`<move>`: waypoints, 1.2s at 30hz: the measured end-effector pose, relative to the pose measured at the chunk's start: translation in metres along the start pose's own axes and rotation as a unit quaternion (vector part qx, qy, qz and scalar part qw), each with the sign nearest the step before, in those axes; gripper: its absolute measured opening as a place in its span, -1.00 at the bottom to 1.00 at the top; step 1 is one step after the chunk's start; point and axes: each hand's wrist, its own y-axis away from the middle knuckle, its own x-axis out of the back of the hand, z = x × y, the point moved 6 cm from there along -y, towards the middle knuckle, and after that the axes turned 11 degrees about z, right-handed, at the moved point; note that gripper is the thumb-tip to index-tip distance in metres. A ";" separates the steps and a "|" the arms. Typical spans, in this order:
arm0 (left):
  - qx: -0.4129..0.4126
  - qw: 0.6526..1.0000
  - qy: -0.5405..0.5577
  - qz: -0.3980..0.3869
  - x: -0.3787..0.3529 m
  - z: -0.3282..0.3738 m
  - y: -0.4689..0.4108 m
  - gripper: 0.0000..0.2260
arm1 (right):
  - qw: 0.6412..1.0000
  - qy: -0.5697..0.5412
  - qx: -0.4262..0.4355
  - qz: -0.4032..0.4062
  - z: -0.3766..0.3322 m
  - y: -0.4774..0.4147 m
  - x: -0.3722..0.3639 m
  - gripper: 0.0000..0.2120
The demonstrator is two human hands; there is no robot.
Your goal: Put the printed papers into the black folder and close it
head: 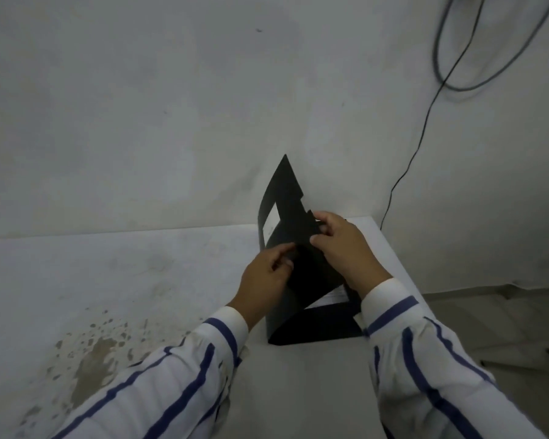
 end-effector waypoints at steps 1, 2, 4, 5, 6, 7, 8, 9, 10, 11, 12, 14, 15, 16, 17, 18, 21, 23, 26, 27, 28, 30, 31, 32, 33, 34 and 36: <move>0.005 1.000 -0.026 -0.006 -0.013 -0.006 -0.002 -0.66 | 0.999 0.044 0.010 0.011 0.011 -0.004 0.013 -0.56; 0.019 0.998 -0.051 -0.012 -0.025 -0.014 -0.004 -0.64 | 0.996 0.085 0.015 0.021 0.023 -0.008 0.025 -0.54; 0.064 0.992 -0.110 -0.019 -0.045 -0.035 -0.007 -0.56 | 0.990 0.141 0.012 0.027 0.047 -0.013 0.043 -0.54; 0.092 0.986 -0.137 -0.022 -0.053 -0.046 -0.008 -0.52 | 0.987 0.161 0.009 0.025 0.060 -0.015 0.049 -0.56; 0.116 0.980 -0.157 -0.026 -0.060 -0.056 -0.008 -0.46 | 0.983 0.181 0.006 0.025 0.071 -0.016 0.055 -0.58; 0.133 0.976 -0.172 -0.031 -0.067 -0.063 -0.007 -0.42 | 0.979 0.202 0.003 0.027 0.083 -0.018 0.060 -0.61; 0.142 0.972 -0.186 -0.035 -0.073 -0.069 -0.005 -0.38 | 0.974 0.223 0.001 0.030 0.095 -0.019 0.065 -0.64; 0.145 0.969 -0.199 -0.038 -0.079 -0.074 -0.003 -0.35 | 0.969 0.245 -0.002 0.030 0.108 -0.020 0.068 -0.66; 0.144 0.966 -0.212 -0.040 -0.084 -0.078 0.000 -0.34 | 0.964 0.264 -0.008 0.028 0.120 -0.019 0.071 -0.68; 0.142 0.963 -0.227 -0.041 -0.088 -0.081 0.002 -0.33 | 0.960 0.278 -0.021 0.024 0.132 -0.019 0.073 -0.70; 0.140 0.959 -0.244 -0.042 -0.091 -0.085 0.004 -0.33 | 0.958 0.284 -0.039 0.020 0.145 -0.018 0.073 -0.73; 0.136 0.950 -0.277 -0.041 -0.097 -0.090 0.009 -0.33 | 0.957 0.280 -0.077 0.014 0.167 -0.015 0.072 -0.84; 0.131 0.947 -0.291 -0.039 -0.099 -0.091 0.010 -0.33 | 0.954 0.286 -0.087 0.015 0.175 -0.013 0.070 -0.87; 0.126 0.944 -0.303 -0.036 -0.101 -0.093 0.011 -0.33 | 0.951 0.296 -0.091 0.019 0.182 -0.012 0.069 -0.88; 0.121 0.941 -0.313 -0.035 -0.103 -0.094 0.011 -0.32 | 0.947 0.308 -0.091 0.023 0.188 -0.012 0.068 -0.85; 0.117 0.939 -0.320 -0.035 -0.104 -0.094 0.012 -0.33 | 0.945 0.314 -0.087 0.023 0.193 -0.011 0.066 -0.79; 0.108 0.930 -0.348 -0.037 -0.108 -0.097 0.012 -0.33 | 0.949 0.303 -0.089 -0.005 0.202 -0.005 0.056 -0.56; 0.104 0.922 -0.370 -0.037 -0.110 -0.099 0.012 -0.34 | 0.949 0.303 -0.081 -0.025 0.207 -0.002 0.050 -0.48; 0.101 0.915 -0.389 -0.039 -0.111 -0.100 0.012 -0.34 | 0.942 0.327 -0.056 -0.048 0.210 -0.001 0.048 -0.46; 0.103 0.914 -0.391 -0.041 -0.111 -0.099 0.012 -0.34 | 0.948 0.308 -0.066 -0.044 0.209 -0.001 0.049 -0.45; 0.103 0.914 -0.391 -0.041 -0.110 -0.098 0.011 -0.34 | 0.954 0.288 -0.075 -0.036 0.210 -0.003 0.050 -0.45; 0.103 0.914 -0.391 -0.044 -0.108 -0.095 0.012 -0.34 | 0.954 0.292 -0.065 -0.033 0.207 -0.003 0.050 -0.45; 0.103 0.912 -0.394 -0.049 -0.106 -0.093 0.012 -0.34 | 0.948 0.312 -0.050 -0.036 0.204 -0.003 0.049 -0.47; 0.103 0.911 -0.395 -0.051 -0.105 -0.092 0.012 -0.34 | 0.940 0.337 -0.030 -0.040 0.205 -0.003 0.048 -0.49; 0.103 0.911 -0.395 -0.053 -0.102 -0.089 0.014 -0.34 | 0.933 0.359 -0.016 -0.037 0.203 -0.002 0.047 -0.50; 0.101 0.911 -0.397 -0.056 -0.100 -0.088 0.015 -0.35 | 0.925 0.379 0.000 -0.036 0.202 -0.002 0.045 -0.51; 0.094 0.911 -0.397 -0.056 -0.093 -0.084 0.016 -0.36 | 0.917 0.397 0.020 -0.042 0.192 0.000 0.038 -0.51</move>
